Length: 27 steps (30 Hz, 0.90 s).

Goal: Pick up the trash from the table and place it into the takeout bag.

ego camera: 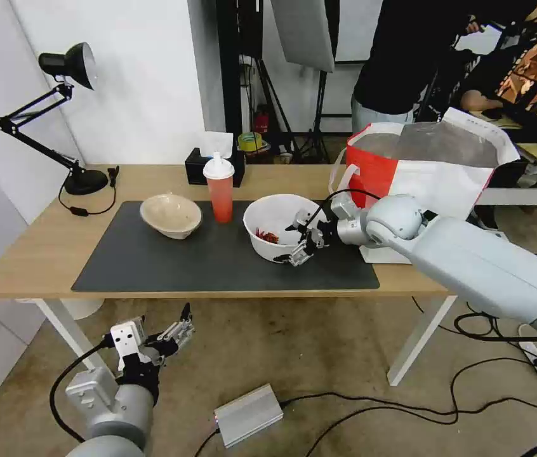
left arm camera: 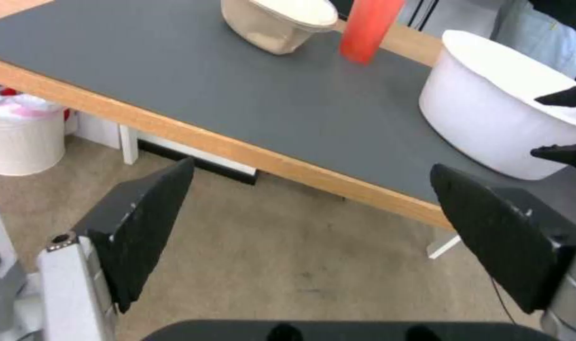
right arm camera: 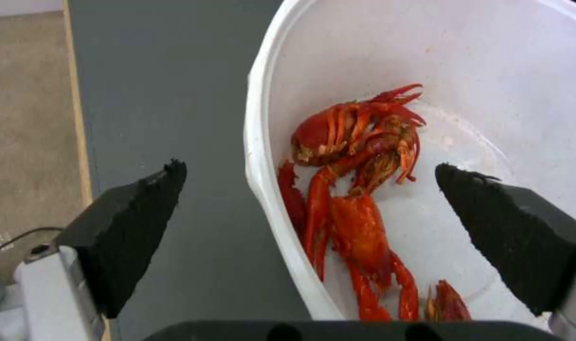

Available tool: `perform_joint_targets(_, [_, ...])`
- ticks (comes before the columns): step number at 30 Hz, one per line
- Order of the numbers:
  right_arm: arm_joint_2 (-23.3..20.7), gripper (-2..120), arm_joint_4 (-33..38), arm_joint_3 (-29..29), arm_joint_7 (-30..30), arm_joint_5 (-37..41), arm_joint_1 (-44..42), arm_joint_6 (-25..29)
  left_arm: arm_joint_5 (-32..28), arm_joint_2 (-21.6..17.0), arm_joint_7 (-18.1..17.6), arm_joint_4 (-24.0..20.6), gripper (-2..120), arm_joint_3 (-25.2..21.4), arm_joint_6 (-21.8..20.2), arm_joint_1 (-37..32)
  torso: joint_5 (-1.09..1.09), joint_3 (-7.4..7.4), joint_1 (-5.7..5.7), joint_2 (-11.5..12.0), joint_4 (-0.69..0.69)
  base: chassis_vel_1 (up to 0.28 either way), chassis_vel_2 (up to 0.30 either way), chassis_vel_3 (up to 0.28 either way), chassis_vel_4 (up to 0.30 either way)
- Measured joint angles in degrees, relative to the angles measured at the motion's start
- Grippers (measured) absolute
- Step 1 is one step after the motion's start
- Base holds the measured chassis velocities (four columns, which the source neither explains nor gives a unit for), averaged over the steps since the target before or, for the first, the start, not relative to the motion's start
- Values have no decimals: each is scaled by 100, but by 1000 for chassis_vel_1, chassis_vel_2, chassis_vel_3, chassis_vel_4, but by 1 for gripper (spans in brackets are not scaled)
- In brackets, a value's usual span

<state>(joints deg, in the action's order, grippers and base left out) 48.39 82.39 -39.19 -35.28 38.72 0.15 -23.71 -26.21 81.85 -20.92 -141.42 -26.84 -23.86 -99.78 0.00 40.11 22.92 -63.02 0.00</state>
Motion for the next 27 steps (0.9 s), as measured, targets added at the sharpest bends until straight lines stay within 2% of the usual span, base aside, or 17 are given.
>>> perform_joint_targets(16, [180, 99, -298, -19, -23, -48, -69, 28, 7, 15, -2, -11, 100, -7, 19, -48, -1, -1, -1, 0, -1, 0, 0, 0, 0])
perform_joint_targets(18, [206, 90, -336, -11, -23, -44, -80, 30, 8, 15, -4, -19, 100, -10, 22, -62, -1, -2, -1, -1, -1, 0, 0, 0, 0])
perform_joint_targets(20, [218, 89, -356, -8, -23, -41, -82, 31, 8, 14, -5, -21, 100, -11, 22, -67, -1, -2, -1, -1, -1, 0, 0, 0, 0])
perform_joint_targets(22, [247, 76, -406, -5, -24, -34, -94, 32, 9, 15, -8, -23, 100, -11, 24, -72, -1, -2, -1, -1, -1, 0, 0, 0, 0])
perform_joint_targets(25, [267, 68, -434, 8, -23, -29, -116, 32, 9, 15, -11, -25, 100, -11, 26, -73, -1, -2, -1, 0, -1, 0, 0, 0, 0])
perform_joint_targets(27, [275, 59, -444, 16, -21, -25, -167, 33, 10, 15, -18, -24, 100, -10, 27, -73, 0, -1, -1, -1, -1, 0, 0, 0, 0])
